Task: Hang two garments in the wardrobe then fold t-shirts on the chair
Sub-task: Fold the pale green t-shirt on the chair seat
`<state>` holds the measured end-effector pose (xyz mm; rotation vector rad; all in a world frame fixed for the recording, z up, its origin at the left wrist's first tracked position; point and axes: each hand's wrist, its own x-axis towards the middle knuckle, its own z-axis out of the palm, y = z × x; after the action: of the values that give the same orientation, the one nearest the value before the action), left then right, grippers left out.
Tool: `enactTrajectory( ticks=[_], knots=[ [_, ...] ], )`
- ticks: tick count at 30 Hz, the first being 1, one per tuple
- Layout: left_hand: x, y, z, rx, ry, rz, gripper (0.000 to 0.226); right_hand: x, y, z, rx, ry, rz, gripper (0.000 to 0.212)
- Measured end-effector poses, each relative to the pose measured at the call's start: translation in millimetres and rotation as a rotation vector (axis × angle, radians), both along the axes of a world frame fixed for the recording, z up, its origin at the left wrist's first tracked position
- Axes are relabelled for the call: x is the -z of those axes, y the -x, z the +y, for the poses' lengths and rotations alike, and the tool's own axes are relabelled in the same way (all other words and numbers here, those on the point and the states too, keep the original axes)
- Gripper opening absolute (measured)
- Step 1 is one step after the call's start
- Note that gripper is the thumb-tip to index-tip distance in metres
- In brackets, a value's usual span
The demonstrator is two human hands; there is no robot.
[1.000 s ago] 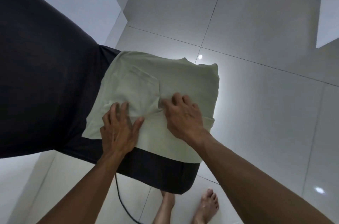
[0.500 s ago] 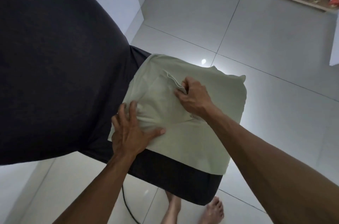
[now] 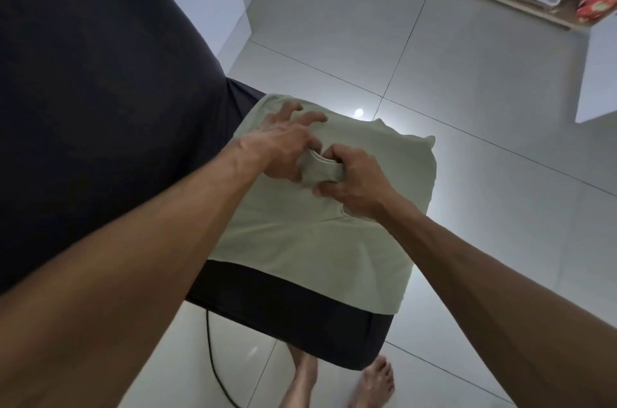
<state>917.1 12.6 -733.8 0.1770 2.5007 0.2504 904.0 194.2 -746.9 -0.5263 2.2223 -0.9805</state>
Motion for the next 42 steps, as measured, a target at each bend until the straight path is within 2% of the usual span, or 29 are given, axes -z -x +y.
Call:
enactTrajectory(
  ticks=[2, 6, 10, 12, 14, 16, 18, 19, 21, 23, 25, 27, 31, 38, 40, 42],
  knots=[
    [-2, 4, -6, 0.051, 0.056, 0.006, 0.033, 1, -1, 3, 0.076, -0.024, 0.073, 0.032],
    [-13, -16, -20, 0.03, 0.102, 0.262, 0.02, 2, -12, 12, 0.145, -0.065, 0.246, 0.027],
    [-19, -60, -29, -0.081, 0.068, 0.431, 0.032, -1, -39, 22, 0.04, 0.028, 0.375, 0.021],
    [-22, -89, -30, -0.137, 0.094, 0.447, 0.032, -3, -60, 27, -0.071, 0.032, 0.523, 0.019],
    [-25, -115, -25, -0.133, 0.163, 0.388, 0.026, -4, -80, 34, -0.208, 0.012, 0.618, 0.022],
    [-27, -141, -15, -0.107, 0.26, 0.196, 0.026, -1, -99, 42, -0.378, -0.055, 0.555, 0.026],
    [-26, -162, -11, -0.125, 0.315, -0.011, 0.048, -2, -115, 50, -0.508, -0.19, 0.46, 0.04],
    [-23, -169, -12, -0.17, 0.305, -0.09, 0.056, -1, -121, 53, -0.5, -0.227, 0.426, 0.045],
    [-17, -176, -13, -0.306, 0.229, -0.132, 0.055, -1, -127, 55, -0.328, -0.219, 0.383, 0.042],
    [-10, -174, -10, -0.446, 0.162, -0.017, 0.045, -1, -126, 51, -0.134, -0.228, 0.38, 0.035],
    [0, -166, -3, -0.528, 0.11, 0.148, 0.037, 1, -120, 46, -0.038, -0.287, 0.35, 0.036],
    [10, -153, 3, -0.479, 0.132, 0.221, 0.031, 4, -111, 41, -0.035, -0.352, 0.327, 0.036],
    [26, -133, 2, -0.372, 0.233, 0.258, 0.015, 9, -95, 31, -0.089, -0.466, 0.288, 0.016],
    [25, -117, -2, -0.355, 0.273, 0.333, 0.018, 9, -88, 35, -0.014, -0.496, 0.241, 0.011],
    [25, -117, 1, -0.371, 0.28, 0.374, 0.018, 11, -90, 35, -0.017, -0.469, 0.322, 0.01],
    [28, -118, 4, -0.361, 0.226, 0.429, 0.02, 12, -90, 34, -0.075, -0.392, 0.449, 0.017]
  ],
)
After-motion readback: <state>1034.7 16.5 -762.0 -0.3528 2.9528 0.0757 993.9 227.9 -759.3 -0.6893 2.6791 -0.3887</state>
